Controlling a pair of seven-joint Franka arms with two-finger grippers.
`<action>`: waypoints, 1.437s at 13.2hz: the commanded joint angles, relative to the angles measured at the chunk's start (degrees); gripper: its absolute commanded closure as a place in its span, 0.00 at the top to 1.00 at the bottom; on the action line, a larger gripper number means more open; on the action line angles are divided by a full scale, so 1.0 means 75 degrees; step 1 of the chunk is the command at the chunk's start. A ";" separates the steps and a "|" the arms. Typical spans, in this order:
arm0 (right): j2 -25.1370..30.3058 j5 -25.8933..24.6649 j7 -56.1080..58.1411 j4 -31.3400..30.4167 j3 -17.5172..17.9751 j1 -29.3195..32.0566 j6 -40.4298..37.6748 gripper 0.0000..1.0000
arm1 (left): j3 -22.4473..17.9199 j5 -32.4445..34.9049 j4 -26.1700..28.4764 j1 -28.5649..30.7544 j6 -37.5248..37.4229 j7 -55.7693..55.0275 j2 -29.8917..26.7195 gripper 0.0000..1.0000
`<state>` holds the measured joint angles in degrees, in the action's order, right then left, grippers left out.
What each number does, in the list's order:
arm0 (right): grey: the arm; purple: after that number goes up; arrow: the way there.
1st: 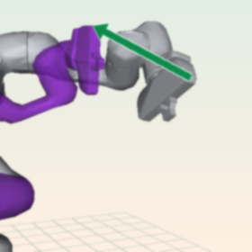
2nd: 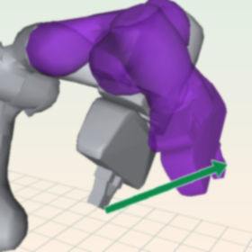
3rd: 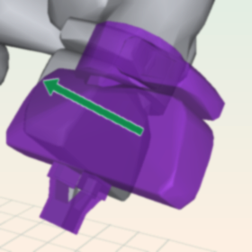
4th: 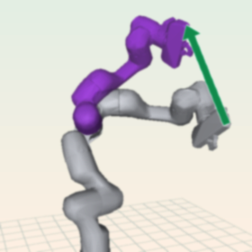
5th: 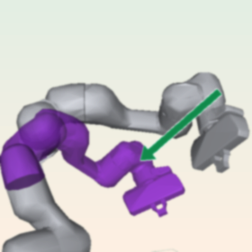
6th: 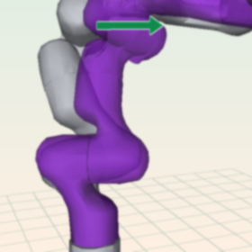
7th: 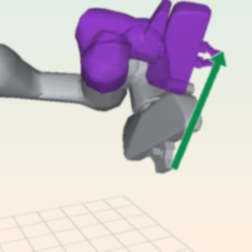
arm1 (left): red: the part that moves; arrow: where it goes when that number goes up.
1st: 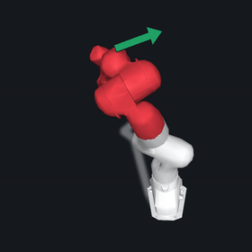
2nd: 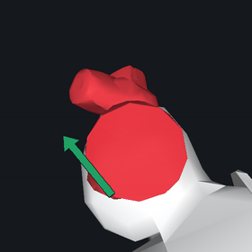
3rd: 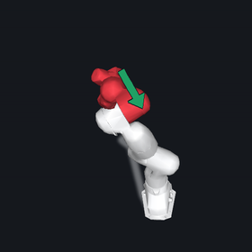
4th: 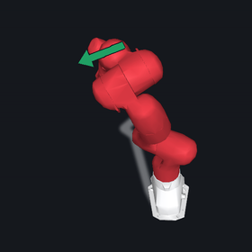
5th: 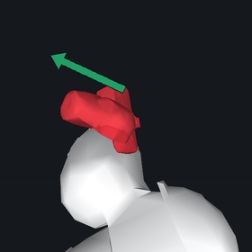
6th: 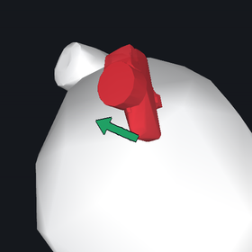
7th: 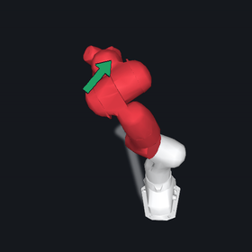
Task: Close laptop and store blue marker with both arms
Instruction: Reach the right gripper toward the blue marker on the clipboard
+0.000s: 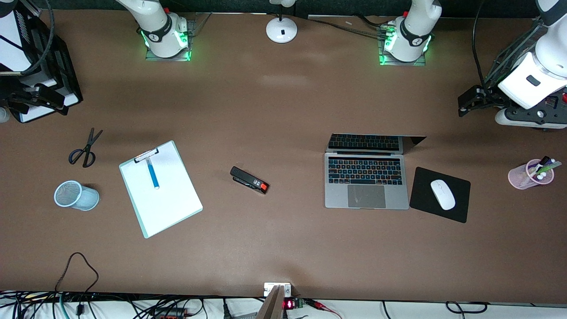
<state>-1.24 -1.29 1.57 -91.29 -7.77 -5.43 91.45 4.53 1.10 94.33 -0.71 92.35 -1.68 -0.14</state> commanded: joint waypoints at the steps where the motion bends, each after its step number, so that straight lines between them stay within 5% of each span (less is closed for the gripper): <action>1: 0.0025 0.0031 0.0095 0.0067 0.0004 0.0009 -0.0065 1.00 | -0.0018 -0.0018 -0.0284 -0.0010 -0.0185 0.0119 0.0148 1.00; 19: -0.1392 0.0020 0.0119 0.0067 0.0051 -0.0213 0.0591 1.00 | -0.0029 -0.0101 -0.0518 -0.0022 -0.0524 0.0293 0.0160 1.00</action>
<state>-10.32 -1.28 1.93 -91.36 -7.50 -5.89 94.91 4.52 1.11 93.40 -0.72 90.05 -1.53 -0.03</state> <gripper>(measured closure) 0.000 0.000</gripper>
